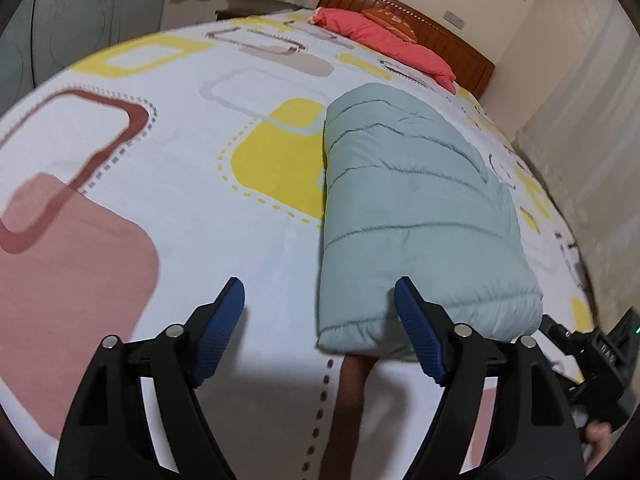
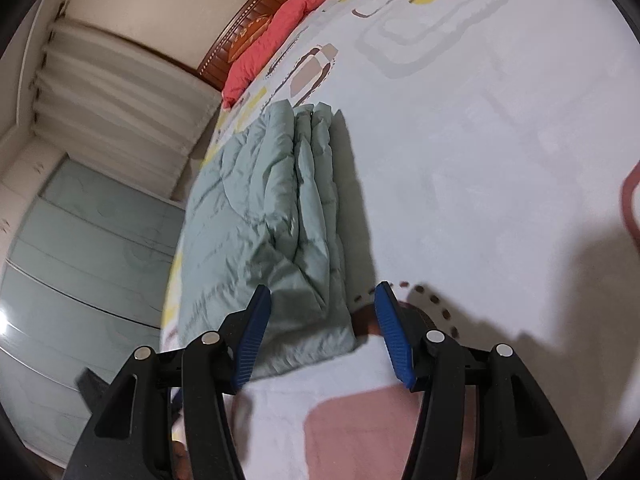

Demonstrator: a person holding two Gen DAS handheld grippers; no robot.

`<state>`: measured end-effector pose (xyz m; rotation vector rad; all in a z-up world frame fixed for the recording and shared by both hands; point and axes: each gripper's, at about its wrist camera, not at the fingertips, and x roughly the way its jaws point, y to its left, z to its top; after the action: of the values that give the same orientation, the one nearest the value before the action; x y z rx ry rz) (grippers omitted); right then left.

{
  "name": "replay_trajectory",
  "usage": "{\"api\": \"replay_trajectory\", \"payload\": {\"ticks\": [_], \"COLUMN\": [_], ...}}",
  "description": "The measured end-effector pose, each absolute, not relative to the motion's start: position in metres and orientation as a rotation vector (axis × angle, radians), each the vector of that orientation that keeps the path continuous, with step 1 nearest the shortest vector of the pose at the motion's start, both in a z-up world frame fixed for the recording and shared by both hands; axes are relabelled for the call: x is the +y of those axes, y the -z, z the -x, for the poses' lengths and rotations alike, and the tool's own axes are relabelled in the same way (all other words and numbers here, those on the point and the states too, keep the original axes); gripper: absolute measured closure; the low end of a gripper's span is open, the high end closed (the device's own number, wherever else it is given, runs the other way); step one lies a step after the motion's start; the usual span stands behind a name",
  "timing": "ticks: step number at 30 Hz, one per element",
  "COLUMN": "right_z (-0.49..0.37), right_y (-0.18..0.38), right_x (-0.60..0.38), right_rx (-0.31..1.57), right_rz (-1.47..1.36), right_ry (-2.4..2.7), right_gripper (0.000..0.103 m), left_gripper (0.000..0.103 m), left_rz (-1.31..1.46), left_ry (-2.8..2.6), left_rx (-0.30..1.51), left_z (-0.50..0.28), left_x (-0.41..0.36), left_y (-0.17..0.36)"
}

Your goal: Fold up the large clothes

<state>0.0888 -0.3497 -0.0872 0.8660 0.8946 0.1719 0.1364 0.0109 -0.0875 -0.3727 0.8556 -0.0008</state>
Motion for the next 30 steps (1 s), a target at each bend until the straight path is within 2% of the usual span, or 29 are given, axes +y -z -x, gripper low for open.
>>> {"api": "replay_trajectory", "payload": {"ticks": [1, 2, 7, 16, 30], "right_z": [-0.087, -0.085, -0.077, -0.064, -0.041], "right_y": [0.085, 0.083, 0.067, 0.028, -0.023], "right_x": [-0.347, -0.344, -0.323, -0.292, -0.259], "right_rx": [0.899, 0.901, 0.894, 0.818, 0.695], "right_rz": [-0.835, -0.803, -0.624, -0.366, -0.222], "right_ry": [-0.163, -0.152, -0.082, -0.02, -0.035], "right_gripper": [0.041, 0.038, 0.029, 0.026, 0.024], "left_gripper": [0.024, 0.023, 0.017, 0.008, 0.008], "left_rz": [0.353, 0.336, 0.27, 0.134, 0.122], "left_ry": [-0.004, -0.008, -0.026, -0.079, -0.062], "left_rx": [0.849, 0.844, 0.815, 0.727, 0.66], "left_z": [-0.133, -0.131, -0.117, -0.091, -0.074], "left_x": [0.01, 0.009, 0.002, -0.01, -0.019], "left_y": [0.086, 0.084, 0.072, 0.04, 0.011]}}
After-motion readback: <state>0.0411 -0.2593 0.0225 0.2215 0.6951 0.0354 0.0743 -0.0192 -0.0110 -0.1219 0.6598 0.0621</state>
